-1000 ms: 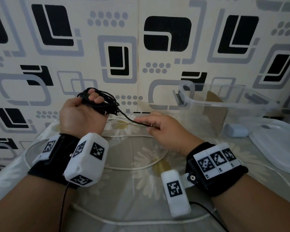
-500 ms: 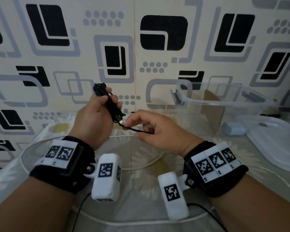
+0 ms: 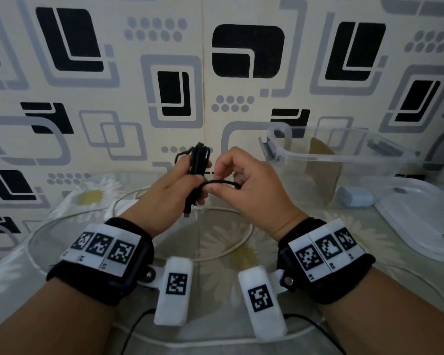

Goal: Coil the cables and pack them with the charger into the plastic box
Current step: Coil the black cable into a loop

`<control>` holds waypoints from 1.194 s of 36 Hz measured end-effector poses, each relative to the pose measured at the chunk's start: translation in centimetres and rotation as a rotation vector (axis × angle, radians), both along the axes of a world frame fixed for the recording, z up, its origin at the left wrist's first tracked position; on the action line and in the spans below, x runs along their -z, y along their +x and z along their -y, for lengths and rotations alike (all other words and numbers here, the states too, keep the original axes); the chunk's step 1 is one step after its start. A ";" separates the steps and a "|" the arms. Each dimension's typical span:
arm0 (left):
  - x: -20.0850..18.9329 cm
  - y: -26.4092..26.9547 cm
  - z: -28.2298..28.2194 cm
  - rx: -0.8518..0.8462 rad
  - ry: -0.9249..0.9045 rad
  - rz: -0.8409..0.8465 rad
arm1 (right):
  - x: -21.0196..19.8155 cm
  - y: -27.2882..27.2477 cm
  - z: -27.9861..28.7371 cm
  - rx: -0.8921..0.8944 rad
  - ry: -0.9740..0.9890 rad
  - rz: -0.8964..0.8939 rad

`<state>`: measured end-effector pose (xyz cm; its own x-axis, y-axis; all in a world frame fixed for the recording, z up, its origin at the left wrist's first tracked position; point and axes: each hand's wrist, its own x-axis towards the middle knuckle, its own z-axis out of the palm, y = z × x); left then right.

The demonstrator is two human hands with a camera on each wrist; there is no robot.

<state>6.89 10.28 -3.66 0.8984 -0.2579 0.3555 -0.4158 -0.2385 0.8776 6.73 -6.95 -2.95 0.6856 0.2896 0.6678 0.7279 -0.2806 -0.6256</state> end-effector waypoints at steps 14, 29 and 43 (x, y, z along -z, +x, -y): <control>0.1 0.2 0.0 -0.079 0.005 -0.007 | 0.0 0.9 0.5 0.218 0.084 0.092; -0.7 0.8 -1.0 -0.164 -0.465 -0.212 | 0.4 1.6 0.7 0.215 0.412 -0.292; -1.2 0.3 -0.9 0.125 -0.545 -0.461 | 1.1 1.2 0.0 0.022 0.081 -0.449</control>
<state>7.17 11.14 -2.51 0.9633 -0.2626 0.0550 0.0298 0.3083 0.9508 7.96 -7.00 -4.02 0.9178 0.2309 0.3230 0.3741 -0.2305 -0.8983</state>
